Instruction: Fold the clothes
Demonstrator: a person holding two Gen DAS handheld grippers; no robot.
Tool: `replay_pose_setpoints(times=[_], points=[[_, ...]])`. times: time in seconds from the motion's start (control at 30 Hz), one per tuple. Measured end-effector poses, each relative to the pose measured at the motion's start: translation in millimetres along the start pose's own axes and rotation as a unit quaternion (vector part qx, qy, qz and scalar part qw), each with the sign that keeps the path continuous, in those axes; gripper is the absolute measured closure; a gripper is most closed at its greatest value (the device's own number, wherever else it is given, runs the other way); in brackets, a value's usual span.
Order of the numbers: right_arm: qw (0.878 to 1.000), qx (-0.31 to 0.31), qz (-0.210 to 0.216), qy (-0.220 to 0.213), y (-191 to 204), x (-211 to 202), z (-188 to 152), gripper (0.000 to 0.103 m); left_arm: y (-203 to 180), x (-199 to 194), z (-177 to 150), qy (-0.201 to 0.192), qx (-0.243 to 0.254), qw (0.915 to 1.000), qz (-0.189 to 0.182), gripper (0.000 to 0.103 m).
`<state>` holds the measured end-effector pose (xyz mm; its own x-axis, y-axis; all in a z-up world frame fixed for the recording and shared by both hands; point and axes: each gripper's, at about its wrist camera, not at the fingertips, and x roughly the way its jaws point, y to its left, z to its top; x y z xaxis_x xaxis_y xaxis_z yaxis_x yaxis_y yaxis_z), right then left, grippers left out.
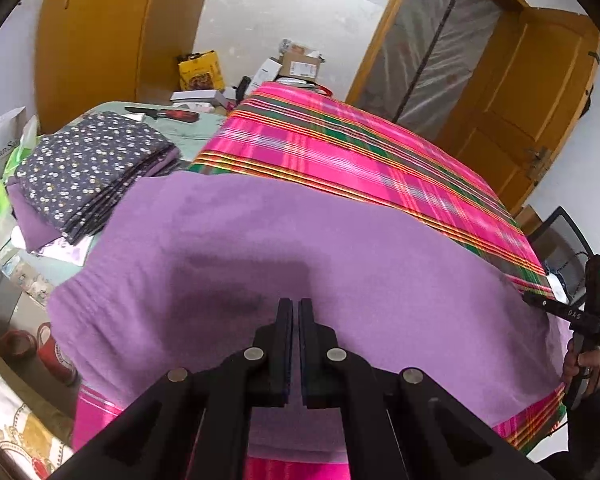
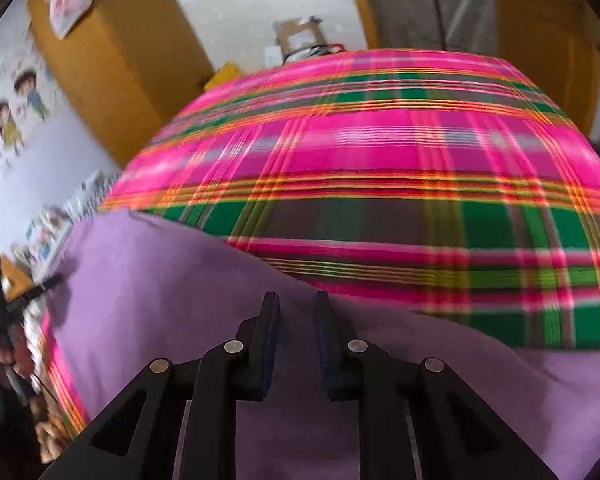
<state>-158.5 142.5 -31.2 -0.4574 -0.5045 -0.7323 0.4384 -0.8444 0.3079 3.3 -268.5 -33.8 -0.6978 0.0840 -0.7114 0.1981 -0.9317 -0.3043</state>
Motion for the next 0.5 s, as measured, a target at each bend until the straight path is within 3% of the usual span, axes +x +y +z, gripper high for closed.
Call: replay_pose_setpoints(times=[0.1,0.2,0.3,0.5], points=[[0.999,-0.014,-0.014,-0.033,5.3,-16.8,-4.3,0.084,-13.4,0.3,-1.6,0.003,0.008,0.9999,-0.015,0.102],[0.999,-0.020,-0.012,-0.035,7.7,-19.7,-14.0,0.073,-29.8,2.5,-3.6,0.008,0.021,0.9993,-0.031,0.102],[0.999,-0.017,-0.018,-0.024,1.3,-15.3,-20.7,0.074,-49.8,7.9,-8.8,0.019,0.040,0.9979,-0.048,0.102],[0.997,0.001,-0.047,-0.060,-13.5,-39.2,-23.8,0.075,-82.4,14.1,-19.4,0.039,0.069,0.9940,-0.076,0.102]])
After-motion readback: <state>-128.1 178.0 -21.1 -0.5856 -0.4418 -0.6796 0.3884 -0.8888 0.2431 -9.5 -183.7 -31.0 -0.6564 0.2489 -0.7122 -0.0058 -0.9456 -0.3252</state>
